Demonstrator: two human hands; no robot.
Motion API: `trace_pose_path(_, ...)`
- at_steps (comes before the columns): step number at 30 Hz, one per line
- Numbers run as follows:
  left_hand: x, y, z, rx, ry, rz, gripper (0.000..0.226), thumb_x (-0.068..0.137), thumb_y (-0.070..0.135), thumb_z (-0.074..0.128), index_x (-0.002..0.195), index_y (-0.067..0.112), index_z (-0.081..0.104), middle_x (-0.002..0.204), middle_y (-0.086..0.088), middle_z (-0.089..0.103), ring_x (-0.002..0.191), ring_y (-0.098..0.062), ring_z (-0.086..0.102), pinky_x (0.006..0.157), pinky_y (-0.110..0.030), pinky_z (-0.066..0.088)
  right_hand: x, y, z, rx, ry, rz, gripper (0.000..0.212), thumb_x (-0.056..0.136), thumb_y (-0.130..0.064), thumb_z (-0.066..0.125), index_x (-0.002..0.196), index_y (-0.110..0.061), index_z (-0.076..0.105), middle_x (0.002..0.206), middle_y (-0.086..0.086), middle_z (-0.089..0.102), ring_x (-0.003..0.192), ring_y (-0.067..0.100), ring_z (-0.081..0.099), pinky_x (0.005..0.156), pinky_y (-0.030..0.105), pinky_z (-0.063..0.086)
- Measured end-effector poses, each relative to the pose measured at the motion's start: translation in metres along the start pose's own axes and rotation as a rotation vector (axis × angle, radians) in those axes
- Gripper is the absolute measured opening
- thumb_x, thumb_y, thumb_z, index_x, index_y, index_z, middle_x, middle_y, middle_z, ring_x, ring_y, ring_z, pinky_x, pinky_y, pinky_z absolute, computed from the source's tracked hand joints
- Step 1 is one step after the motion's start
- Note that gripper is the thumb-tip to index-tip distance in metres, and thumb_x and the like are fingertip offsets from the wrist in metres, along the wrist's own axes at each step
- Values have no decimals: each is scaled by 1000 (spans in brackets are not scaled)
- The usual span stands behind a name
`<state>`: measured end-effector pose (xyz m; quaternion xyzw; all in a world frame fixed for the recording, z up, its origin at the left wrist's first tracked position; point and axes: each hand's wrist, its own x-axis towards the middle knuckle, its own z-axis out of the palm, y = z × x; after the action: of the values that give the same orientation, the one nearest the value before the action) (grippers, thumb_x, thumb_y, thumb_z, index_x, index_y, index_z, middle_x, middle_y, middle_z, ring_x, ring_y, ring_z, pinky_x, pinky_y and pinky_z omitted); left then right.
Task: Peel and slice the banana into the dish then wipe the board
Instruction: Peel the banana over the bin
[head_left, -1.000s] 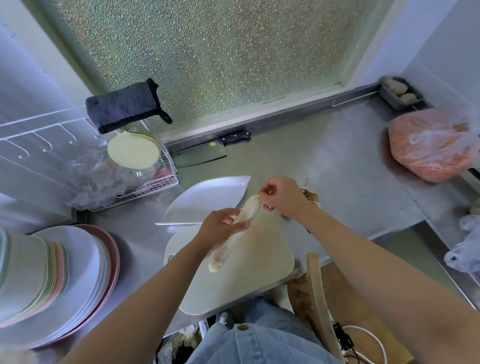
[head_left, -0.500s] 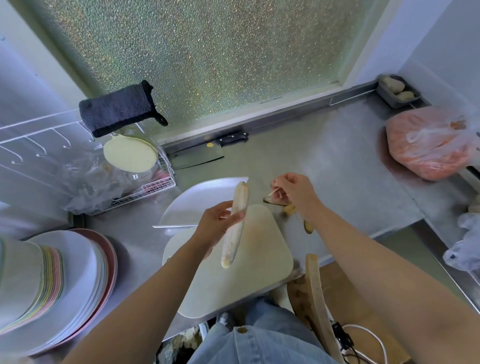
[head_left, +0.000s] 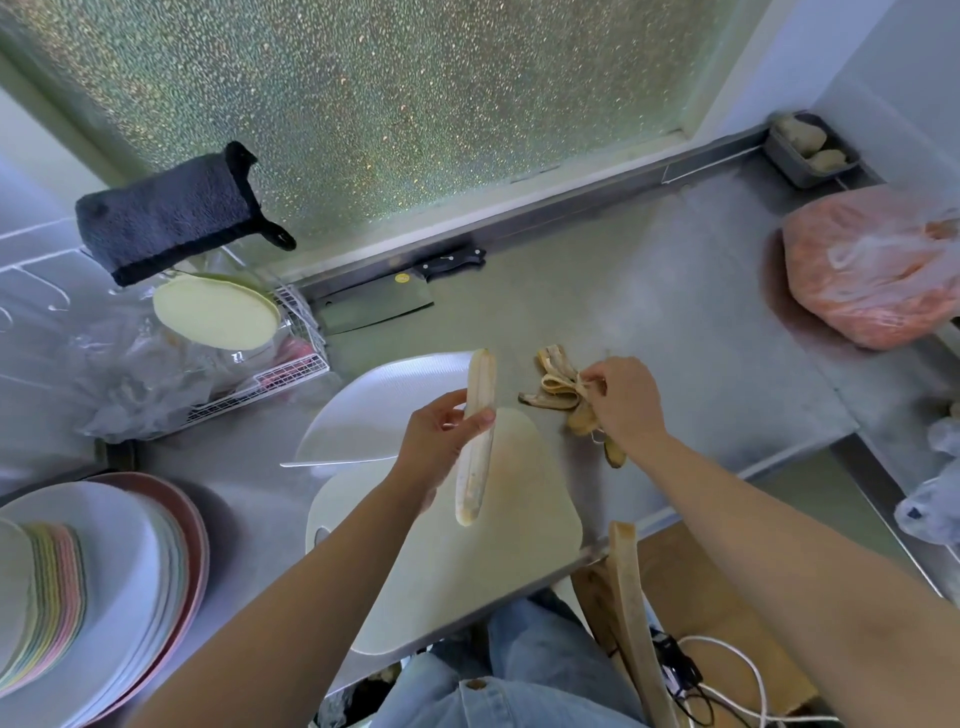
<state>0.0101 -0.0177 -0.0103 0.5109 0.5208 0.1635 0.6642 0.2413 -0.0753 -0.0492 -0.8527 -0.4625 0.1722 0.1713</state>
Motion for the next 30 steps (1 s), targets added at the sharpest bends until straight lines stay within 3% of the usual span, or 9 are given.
trace_pose_path(8, 1, 3, 2, -41, 7, -15, 25, 85, 33, 70, 109, 34, 65, 101, -11, 68, 91, -21, 59, 84, -33, 44, -1, 4, -5, 133, 32, -73, 22, 75, 4, 58, 85, -10, 73, 85, 8, 70, 80, 26, 62, 74, 34, 49)
trace_pose_path(12, 1, 1, -1, -85, 22, -52, 26, 85, 32, 70, 111, 31, 67, 100, -9, 69, 95, -25, 62, 93, -41, 47, -3, 4, -1, 112, 18, -62, 12, 78, -5, 66, 85, -13, 70, 87, 5, 68, 84, 24, 59, 75, 34, 47)
trace_pose_path(14, 1, 0, -4, -96, 27, -62, 25, 86, 31, 70, 110, 30, 68, 96, -7, 70, 93, -25, 62, 93, -42, 47, -2, 5, -1, 65, 71, -95, 12, 78, -9, 68, 86, -16, 70, 86, 3, 68, 88, 23, 56, 74, 30, 42)
trace_pose_path(17, 0, -3, -8, -128, 41, -75, 25, 86, 31, 70, 110, 27, 69, 93, -5, 70, 92, -26, 61, 92, -44, 50, 0, 2, -2, -62, -49, -91, 9, 77, -14, 70, 81, -21, 73, 85, 4, 66, 91, 25, 54, 76, 35, 44)
trace_pose_path(20, -4, -4, -13, -126, 45, -66, 26, 86, 32, 70, 111, 27, 68, 91, -4, 69, 90, -24, 61, 88, -41, 50, 1, -1, -5, -77, 18, -52, 6, 79, -21, 69, 80, -17, 74, 85, 6, 61, 88, 24, 52, 73, 38, 46)
trace_pose_path(22, -10, -6, -18, -61, 50, -46, 28, 85, 33, 71, 112, 27, 68, 88, -4, 67, 85, -19, 60, 81, -32, 48, -1, -7, -5, -5, 30, -61, 12, 86, -21, 62, 86, -15, 72, 87, 6, 64, 86, 24, 56, 72, 38, 47)
trace_pose_path(25, -20, -16, -30, 135, 48, -6, 25, 81, 36, 74, 106, 32, 69, 81, 4, 64, 75, -9, 58, 72, -23, 42, -8, -23, -3, 144, -23, -166, 26, 87, -6, 52, 101, -16, 72, 95, 2, 70, 88, 17, 59, 78, 34, 49)
trace_pose_path(28, -32, -35, -46, 461, 13, 4, 25, 76, 42, 77, 97, 42, 64, 85, 9, 65, 80, -7, 61, 74, -25, 45, -22, -47, 5, 176, -171, -294, 25, 86, -8, 50, 91, -15, 73, 81, -8, 69, 77, 9, 59, 70, 30, 47)
trace_pose_path(30, -41, -52, -57, 688, 1, 4, 30, 75, 46, 76, 103, 38, 66, 89, 9, 64, 82, -11, 59, 72, -25, 42, -33, -57, 16, 187, -317, -305, 24, 87, -7, 49, 89, -15, 72, 74, -11, 64, 69, 9, 57, 67, 29, 44)
